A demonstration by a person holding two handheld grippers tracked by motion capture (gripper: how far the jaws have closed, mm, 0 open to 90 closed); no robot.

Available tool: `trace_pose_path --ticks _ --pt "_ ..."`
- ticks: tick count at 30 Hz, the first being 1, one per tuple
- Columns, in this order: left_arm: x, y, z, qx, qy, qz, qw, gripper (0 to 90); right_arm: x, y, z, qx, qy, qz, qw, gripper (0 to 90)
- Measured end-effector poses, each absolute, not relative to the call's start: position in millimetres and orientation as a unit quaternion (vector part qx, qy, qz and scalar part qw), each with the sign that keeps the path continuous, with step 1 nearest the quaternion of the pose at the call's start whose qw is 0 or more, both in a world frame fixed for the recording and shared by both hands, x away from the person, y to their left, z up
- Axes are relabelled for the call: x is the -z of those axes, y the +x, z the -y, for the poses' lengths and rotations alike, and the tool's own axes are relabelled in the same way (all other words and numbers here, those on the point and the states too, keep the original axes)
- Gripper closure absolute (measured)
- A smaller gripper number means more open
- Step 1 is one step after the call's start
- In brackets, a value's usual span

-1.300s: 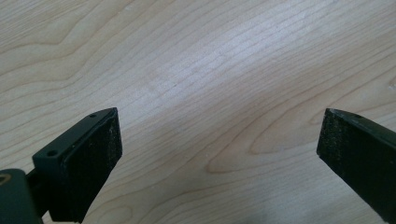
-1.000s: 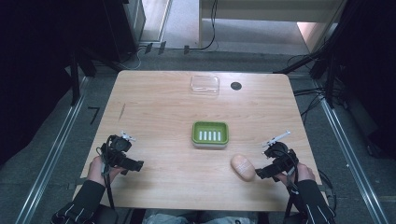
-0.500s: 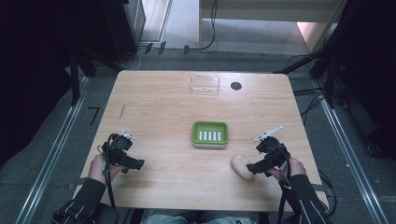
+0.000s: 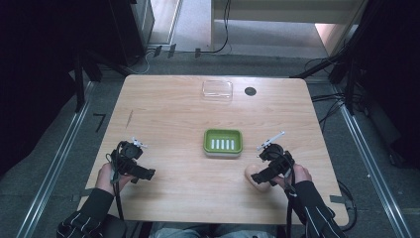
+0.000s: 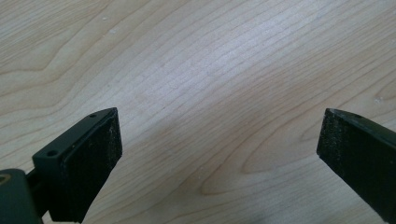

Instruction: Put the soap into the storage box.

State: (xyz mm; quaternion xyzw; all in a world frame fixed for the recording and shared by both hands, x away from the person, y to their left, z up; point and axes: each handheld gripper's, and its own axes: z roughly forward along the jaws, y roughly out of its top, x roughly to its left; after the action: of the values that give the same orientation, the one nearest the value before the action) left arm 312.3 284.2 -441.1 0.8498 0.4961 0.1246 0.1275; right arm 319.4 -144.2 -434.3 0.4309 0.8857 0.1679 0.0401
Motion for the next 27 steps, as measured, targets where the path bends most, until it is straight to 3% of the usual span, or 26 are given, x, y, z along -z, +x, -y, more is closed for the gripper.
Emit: trace_pose_path --ticks 13,18,27 --pt "439.8 316.9 -277.8 -0.124 0.855 -0.487 0.128 0.5 442.6 322.9 127.4 -0.148 0.421 -0.895 0.031 6.7" --pt "440.6 317.6 -276.7 -0.122 0.857 -0.484 0.129 0.5 447.7 325.5 125.6 -0.139 0.426 -0.893 0.026 11.6" --pt "440.2 317.5 -275.6 -0.122 0.859 -0.481 0.128 0.5 452.4 325.9 125.8 -0.129 0.419 -0.898 0.023 10.7"
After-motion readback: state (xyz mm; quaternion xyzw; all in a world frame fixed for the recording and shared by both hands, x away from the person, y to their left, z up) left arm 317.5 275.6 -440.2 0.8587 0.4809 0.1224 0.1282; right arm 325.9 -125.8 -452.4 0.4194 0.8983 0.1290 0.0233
